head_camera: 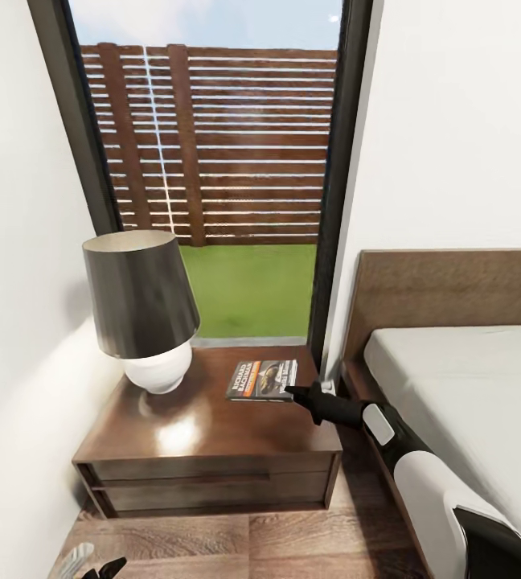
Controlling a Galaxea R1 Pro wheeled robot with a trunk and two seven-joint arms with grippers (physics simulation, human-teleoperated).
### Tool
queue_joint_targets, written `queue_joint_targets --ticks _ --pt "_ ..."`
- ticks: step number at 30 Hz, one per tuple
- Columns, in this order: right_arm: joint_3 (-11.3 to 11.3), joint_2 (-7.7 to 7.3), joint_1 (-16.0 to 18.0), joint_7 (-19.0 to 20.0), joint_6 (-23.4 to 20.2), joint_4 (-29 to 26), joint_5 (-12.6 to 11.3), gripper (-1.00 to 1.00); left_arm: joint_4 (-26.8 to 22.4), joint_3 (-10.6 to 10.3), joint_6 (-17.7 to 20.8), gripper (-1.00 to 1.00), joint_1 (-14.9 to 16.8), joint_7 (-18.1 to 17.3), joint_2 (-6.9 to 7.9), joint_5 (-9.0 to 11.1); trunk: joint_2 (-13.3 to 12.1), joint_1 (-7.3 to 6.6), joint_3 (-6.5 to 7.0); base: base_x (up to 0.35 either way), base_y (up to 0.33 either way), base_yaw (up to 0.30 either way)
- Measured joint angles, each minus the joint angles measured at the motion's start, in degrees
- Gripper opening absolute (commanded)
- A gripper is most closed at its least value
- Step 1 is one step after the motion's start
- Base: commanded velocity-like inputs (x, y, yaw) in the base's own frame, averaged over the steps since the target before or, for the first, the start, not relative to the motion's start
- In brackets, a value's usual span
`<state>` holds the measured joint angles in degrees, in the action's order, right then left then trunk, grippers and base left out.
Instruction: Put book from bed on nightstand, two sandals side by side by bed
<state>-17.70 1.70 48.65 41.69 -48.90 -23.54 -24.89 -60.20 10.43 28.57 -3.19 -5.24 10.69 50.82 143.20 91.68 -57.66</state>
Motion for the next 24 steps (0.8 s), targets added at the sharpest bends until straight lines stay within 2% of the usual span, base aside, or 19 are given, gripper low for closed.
queue_joint_targets --ticks 21,24 --pt "0.0 0.0 0.0 -0.2 0.0 0.0 0.0 -1.0 0.0 0.1 -0.1 1.0 0.0 0.1 -0.07 0.0 0.3 0.55 -4.65 0.0 0.0 0.0" --pt "0.0 0.0 0.0 -0.2 0.0 0.0 -0.1 -1.0 0.0 0.1 -0.2 1.0 0.0 0.1 -0.09 0.0 0.3 0.55 -4.66 0.0 0.0 0.0"
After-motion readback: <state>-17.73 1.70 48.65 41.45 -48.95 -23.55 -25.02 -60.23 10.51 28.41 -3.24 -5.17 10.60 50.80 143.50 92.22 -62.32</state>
